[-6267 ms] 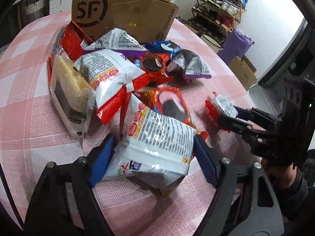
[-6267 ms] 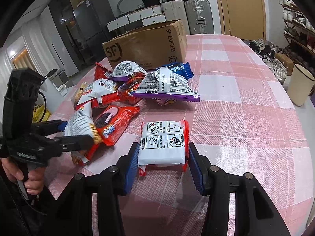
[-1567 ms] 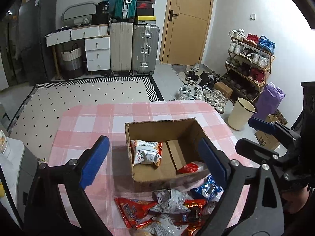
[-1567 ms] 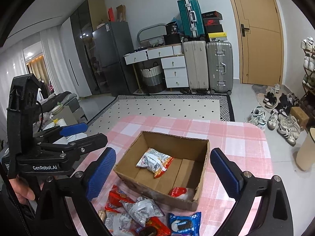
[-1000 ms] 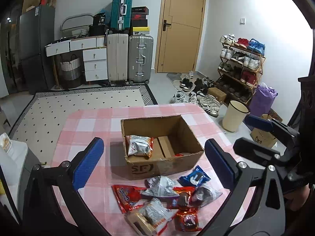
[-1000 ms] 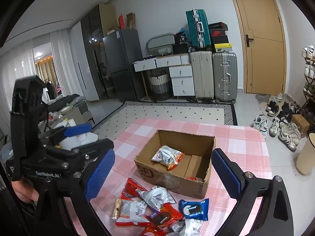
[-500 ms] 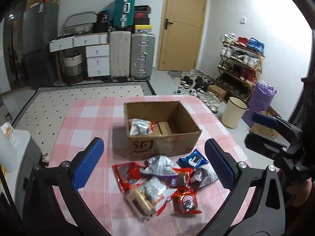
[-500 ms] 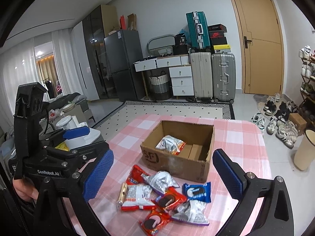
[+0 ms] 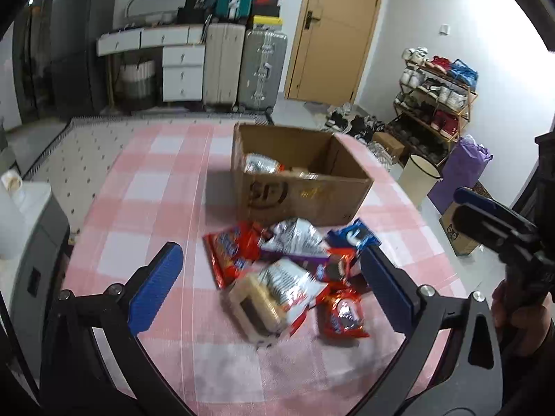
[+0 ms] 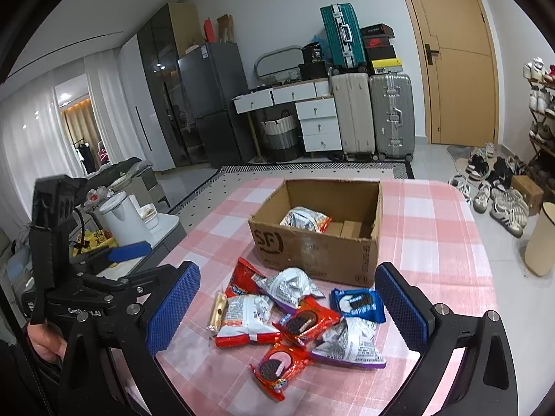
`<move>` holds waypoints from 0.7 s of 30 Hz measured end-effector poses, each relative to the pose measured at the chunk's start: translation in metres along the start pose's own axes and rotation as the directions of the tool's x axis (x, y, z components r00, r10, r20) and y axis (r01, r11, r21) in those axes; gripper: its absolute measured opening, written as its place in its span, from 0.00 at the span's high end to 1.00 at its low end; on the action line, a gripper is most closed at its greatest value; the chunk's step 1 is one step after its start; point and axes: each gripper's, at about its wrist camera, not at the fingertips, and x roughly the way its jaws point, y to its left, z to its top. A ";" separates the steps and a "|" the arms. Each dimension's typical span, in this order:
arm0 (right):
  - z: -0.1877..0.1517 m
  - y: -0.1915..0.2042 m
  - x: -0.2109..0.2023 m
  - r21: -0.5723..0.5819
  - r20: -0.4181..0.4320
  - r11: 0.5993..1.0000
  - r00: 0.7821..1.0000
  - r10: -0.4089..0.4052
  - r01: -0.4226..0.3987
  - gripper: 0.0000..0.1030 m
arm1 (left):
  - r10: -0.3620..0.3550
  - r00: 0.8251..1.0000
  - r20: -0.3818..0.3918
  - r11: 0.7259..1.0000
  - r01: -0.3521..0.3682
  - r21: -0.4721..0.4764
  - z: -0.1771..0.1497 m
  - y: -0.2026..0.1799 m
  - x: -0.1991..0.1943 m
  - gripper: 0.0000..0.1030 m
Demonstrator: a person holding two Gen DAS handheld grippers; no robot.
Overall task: Organize snacks
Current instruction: 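Withdraw both grippers from the box back toward the snack pile, then grasp the clear-wrapped cake with the left gripper and lift it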
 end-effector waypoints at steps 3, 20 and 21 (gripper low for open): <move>-0.005 -0.003 0.003 0.011 -0.008 1.000 1.000 0.000 0.000 0.01 | -0.007 1.000 -0.027 1.000 0.006 -0.022 -0.010 0.008 0.011 0.01; -0.048 -0.019 0.022 0.108 -0.039 0.993 0.998 0.047 -0.042 0.01 | -0.138 0.978 -0.159 0.979 0.111 -0.169 -0.064 0.039 0.084 0.01; -0.050 -0.019 0.024 0.115 -0.044 0.992 0.998 0.049 -0.044 0.01 | -0.134 0.977 -0.164 0.980 0.106 -0.171 -0.065 0.040 0.086 0.01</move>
